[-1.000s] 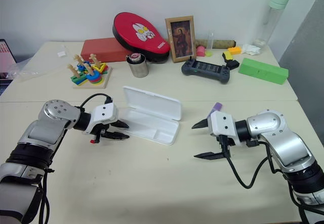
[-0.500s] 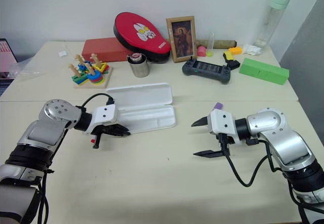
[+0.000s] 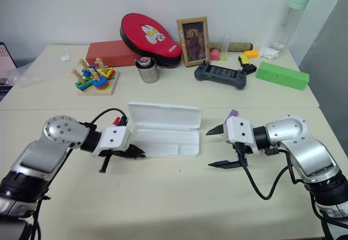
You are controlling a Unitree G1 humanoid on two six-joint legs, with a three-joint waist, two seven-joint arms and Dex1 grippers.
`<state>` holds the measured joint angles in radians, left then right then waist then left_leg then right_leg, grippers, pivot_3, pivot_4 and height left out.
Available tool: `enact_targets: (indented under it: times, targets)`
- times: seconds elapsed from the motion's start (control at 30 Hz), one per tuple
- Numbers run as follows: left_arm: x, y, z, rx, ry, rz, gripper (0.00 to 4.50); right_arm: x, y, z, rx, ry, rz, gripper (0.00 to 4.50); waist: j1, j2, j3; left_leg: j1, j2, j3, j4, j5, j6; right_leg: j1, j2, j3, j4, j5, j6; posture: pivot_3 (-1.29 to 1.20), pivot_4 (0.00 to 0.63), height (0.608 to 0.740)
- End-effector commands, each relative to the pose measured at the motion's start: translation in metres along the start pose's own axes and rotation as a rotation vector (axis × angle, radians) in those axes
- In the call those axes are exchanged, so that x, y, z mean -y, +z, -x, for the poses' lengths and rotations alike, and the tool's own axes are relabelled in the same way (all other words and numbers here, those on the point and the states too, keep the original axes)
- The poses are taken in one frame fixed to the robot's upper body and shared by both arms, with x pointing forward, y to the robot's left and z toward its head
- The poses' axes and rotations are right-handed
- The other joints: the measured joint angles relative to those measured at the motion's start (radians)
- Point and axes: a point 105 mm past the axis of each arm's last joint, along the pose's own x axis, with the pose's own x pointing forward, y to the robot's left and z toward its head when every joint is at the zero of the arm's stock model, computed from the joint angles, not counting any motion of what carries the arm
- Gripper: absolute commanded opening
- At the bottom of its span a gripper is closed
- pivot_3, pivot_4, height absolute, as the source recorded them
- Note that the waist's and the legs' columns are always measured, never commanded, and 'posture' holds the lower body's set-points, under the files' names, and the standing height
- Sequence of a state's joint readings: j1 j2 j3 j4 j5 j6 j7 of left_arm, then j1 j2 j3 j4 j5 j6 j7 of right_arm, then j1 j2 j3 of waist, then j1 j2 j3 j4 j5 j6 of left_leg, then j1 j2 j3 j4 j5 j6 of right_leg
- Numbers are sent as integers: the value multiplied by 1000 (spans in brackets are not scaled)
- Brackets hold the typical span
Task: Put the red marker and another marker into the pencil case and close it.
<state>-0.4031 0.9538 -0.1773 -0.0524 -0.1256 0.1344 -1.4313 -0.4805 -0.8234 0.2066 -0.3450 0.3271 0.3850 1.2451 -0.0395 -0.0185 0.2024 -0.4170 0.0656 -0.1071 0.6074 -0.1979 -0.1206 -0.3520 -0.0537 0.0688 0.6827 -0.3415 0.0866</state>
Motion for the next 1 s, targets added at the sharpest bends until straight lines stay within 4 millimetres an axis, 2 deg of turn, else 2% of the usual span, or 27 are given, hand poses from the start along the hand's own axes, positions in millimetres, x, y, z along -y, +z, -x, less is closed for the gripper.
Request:
enact_targets:
  times: [0.03,0.37,1.0]
  targets:
    - [7,13,9,32,30,-24,52,2,7,8,7,-15,37,4500,1,0,0,0,0,0,0,0,0,0,0,0,0,0,0,0,150,740]
    - [32,24,-8,83,13,38,52,1,3,11,-10,-13,30,4500,6,0,0,0,0,0,0,0,0,0,0,0,0,0,0,0,150,740]
    - [49,16,-20,94,-31,54,52,2,6,10,-14,-13,35,4500,7,0,0,0,0,0,0,0,0,0,0,0,0,0,0,0,150,740]
